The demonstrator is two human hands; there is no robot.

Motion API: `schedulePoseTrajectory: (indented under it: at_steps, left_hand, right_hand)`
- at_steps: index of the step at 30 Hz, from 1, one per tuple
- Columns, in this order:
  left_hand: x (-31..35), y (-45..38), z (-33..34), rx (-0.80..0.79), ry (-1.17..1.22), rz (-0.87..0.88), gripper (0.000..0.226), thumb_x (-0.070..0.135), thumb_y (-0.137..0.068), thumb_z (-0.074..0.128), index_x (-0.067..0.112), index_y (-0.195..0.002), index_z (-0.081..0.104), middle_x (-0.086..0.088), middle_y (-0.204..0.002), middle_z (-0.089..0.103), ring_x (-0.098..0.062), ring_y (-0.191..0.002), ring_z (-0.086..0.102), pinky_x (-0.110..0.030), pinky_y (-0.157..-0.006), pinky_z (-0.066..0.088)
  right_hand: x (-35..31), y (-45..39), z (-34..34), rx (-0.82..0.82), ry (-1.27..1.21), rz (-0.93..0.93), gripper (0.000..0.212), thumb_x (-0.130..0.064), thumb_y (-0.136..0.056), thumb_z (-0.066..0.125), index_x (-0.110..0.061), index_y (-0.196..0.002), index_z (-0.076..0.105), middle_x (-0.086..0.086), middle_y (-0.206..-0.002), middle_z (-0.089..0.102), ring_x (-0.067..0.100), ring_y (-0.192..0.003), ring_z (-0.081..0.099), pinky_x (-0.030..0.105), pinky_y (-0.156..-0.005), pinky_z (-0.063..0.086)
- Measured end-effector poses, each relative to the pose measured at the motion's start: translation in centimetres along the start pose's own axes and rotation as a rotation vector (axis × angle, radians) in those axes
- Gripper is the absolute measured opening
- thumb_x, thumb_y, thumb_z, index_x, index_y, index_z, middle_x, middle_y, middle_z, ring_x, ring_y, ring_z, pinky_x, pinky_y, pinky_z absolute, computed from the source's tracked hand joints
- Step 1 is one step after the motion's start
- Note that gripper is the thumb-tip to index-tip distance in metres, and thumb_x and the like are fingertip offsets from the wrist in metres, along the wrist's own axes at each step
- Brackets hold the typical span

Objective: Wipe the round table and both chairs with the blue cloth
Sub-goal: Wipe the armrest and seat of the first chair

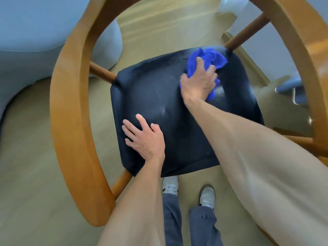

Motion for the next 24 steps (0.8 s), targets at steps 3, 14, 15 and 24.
schedulePoseTrajectory:
  at_steps: [3, 14, 15, 24]
  left_hand:
    - [0.3, -0.4, 0.0, 0.0, 0.014, -0.021, 0.054, 0.034, -0.091, 0.039, 0.018, -0.142, 0.038, -0.025, -0.153, 0.025, -0.041, -0.139, 0.027, -0.06, -0.098, 0.038]
    - [0.9, 0.8, -0.1, -0.08, -0.053, -0.013, 0.057, 0.033, -0.099, 0.042, 0.015, -0.15, 0.024, -0.027, -0.159, 0.011, -0.042, -0.146, 0.015, -0.056, -0.106, 0.03]
    - [1.2, 1.0, -0.4, -0.095, -0.053, -0.021, 0.058, 0.031, -0.099, 0.043, 0.014, -0.15, 0.024, -0.028, -0.159, 0.009, -0.042, -0.146, 0.014, -0.055, -0.107, 0.029]
    - [5.2, 7.7, -2.7, -0.402, -0.135, 0.063, 0.032, 0.021, -0.092, 0.043, 0.009, -0.12, 0.049, -0.02, -0.138, 0.034, -0.037, -0.116, 0.045, -0.045, -0.095, 0.04]
  right_hand:
    - [-4.4, 2.2, 2.6, -0.08, 0.08, -0.159, 0.054, -0.028, -0.081, 0.059, -0.03, -0.135, 0.048, 0.009, -0.129, 0.046, 0.03, -0.108, 0.047, 0.039, -0.089, 0.037]
    - [0.1, 3.2, 0.0, -0.24, 0.214, -0.426, 0.045, -0.035, -0.08, 0.058, -0.027, -0.124, 0.049, 0.01, -0.114, 0.047, 0.028, -0.093, 0.045, 0.039, -0.082, 0.043]
    - [1.1, 3.8, -0.5, -0.243, 0.191, -0.396, 0.047, -0.034, -0.079, 0.06, -0.026, -0.124, 0.051, 0.01, -0.112, 0.047, 0.028, -0.091, 0.045, 0.039, -0.079, 0.044]
    - [15.4, 10.5, -8.7, -0.356, 0.14, -0.041, 0.049, -0.019, -0.077, 0.058, -0.027, -0.123, 0.045, 0.008, -0.11, 0.043, 0.027, -0.087, 0.04, 0.041, -0.079, 0.045]
Point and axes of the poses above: each hand's wrist, its own y-axis away from the middle knuckle, its own z-axis out of the palm, x = y × z, the point moved 2 cm from there along -y, towards the middle knuckle
